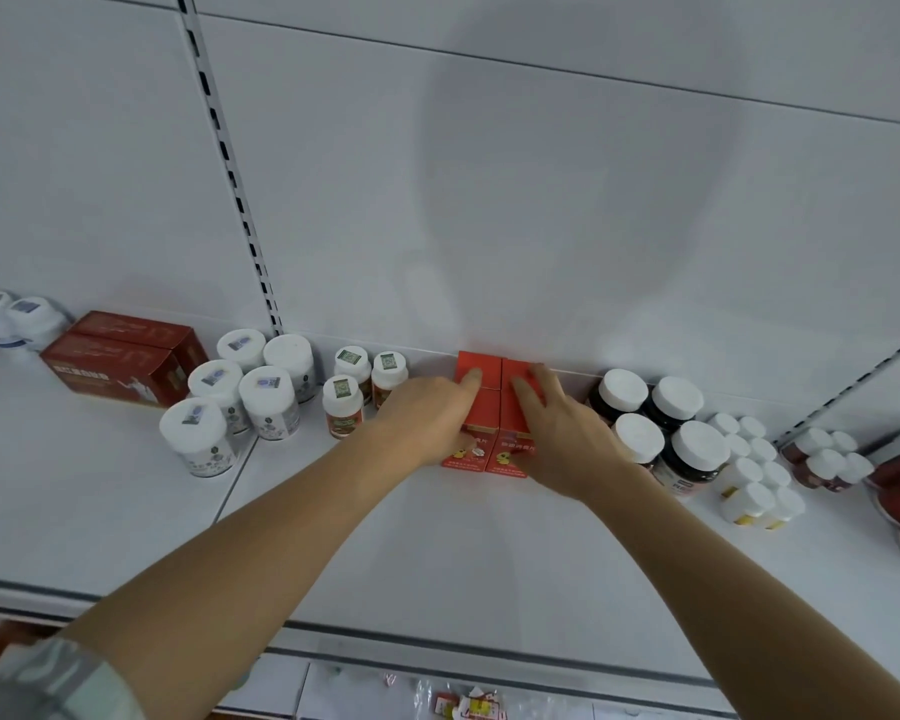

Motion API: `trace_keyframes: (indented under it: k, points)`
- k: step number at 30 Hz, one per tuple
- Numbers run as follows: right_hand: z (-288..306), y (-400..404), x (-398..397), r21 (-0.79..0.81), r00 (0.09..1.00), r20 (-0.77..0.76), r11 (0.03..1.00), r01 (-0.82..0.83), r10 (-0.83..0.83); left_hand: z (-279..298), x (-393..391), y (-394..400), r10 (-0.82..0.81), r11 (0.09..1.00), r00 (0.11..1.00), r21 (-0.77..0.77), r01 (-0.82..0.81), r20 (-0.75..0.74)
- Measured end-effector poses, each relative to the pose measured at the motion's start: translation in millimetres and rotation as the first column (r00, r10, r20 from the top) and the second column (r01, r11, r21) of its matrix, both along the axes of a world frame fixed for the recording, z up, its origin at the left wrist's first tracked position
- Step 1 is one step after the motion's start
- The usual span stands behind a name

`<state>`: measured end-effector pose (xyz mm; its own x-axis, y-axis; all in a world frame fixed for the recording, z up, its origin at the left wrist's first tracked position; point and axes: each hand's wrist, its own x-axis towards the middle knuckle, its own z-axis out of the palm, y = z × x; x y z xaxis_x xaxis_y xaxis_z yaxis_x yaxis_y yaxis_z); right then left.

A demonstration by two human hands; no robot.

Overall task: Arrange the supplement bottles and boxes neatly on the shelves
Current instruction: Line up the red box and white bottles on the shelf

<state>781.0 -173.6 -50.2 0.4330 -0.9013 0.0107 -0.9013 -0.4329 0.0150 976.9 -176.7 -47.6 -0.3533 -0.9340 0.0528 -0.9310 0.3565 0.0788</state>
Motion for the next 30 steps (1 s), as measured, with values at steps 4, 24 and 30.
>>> trace_keyframes:
  k: [4,24,30]
  points:
    - [-1.2,1.5,1.4,-0.005,1.000,-0.010,1.000,0.006,-0.006,-5.1,1.7,-1.7,0.003,1.000,1.000,-0.024,-0.003,-0.005]
    - [0.2,19.0,8.8,-0.052,0.995,-0.054,0.995,0.079,-0.082,-3.9,1.4,1.6,0.000,1.000,1.000,-0.030,0.000,-0.007]
    - [0.4,18.7,12.7,-0.054,0.992,-0.083,0.994,0.091,-0.095,-3.4,-1.7,2.2,0.007,1.000,1.000,-0.014,-0.006,0.008]
